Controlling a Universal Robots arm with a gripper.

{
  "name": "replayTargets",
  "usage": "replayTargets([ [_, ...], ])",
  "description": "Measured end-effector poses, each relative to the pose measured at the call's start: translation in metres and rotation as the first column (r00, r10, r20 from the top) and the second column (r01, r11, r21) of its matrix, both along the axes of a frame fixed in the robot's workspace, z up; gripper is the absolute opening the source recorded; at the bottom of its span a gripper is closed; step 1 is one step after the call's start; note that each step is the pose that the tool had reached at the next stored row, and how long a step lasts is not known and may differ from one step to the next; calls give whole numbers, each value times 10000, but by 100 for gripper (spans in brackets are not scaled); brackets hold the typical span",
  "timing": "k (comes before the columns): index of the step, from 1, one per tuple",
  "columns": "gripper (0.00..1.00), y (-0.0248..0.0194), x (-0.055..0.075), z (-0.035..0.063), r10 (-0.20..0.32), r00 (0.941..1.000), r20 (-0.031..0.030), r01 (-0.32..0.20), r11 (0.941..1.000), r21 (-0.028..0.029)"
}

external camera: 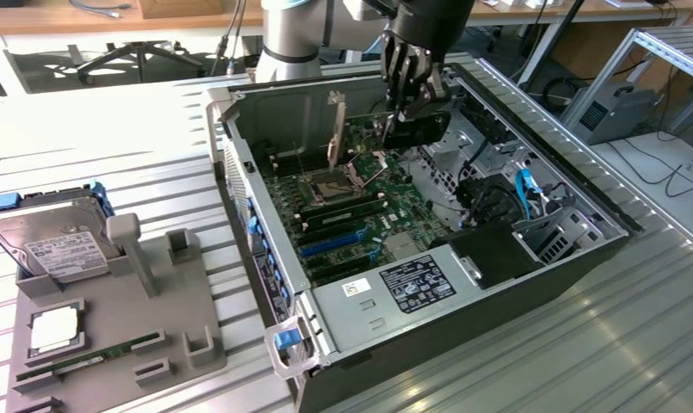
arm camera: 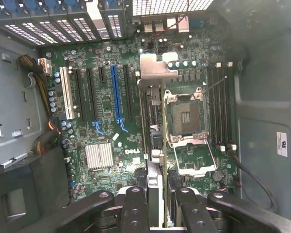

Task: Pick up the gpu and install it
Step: 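Insert the gpu into the slot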

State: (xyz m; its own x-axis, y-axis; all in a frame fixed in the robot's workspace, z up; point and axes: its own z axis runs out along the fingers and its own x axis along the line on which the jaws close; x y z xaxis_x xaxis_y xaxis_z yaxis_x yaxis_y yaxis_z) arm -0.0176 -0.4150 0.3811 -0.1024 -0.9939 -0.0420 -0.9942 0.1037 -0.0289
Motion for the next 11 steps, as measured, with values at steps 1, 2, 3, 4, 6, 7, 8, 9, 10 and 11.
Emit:
replayTargets([
  [1, 27, 0, 0, -5, 0, 10000, 1, 0, 10000, 2],
  [2, 27, 0, 0, -7, 0, 10000, 1, 0, 10000, 1],
  [3, 27, 0, 0, -10, 0, 10000, 1, 0, 10000, 2],
  [4, 27, 0, 0, -13, 0, 10000, 1, 0, 10000, 0],
  [6, 27, -1, 0, -18, 0, 10000, 1, 0, 10000, -1],
  [7, 27, -1, 0, -21, 0, 10000, 1, 0, 10000, -1],
  [8, 27, -2, 0, -25, 0, 10000, 1, 0, 10000, -1],
  [9, 27, -2, 0, -29, 1, 10000, 1, -1, 10000, -1],
  [10, 27, -3, 0, -34, 0, 10000, 1, 0, 10000, -1],
  [11, 27, -4, 0, -37, 0, 10000, 1, 0, 10000, -2],
])
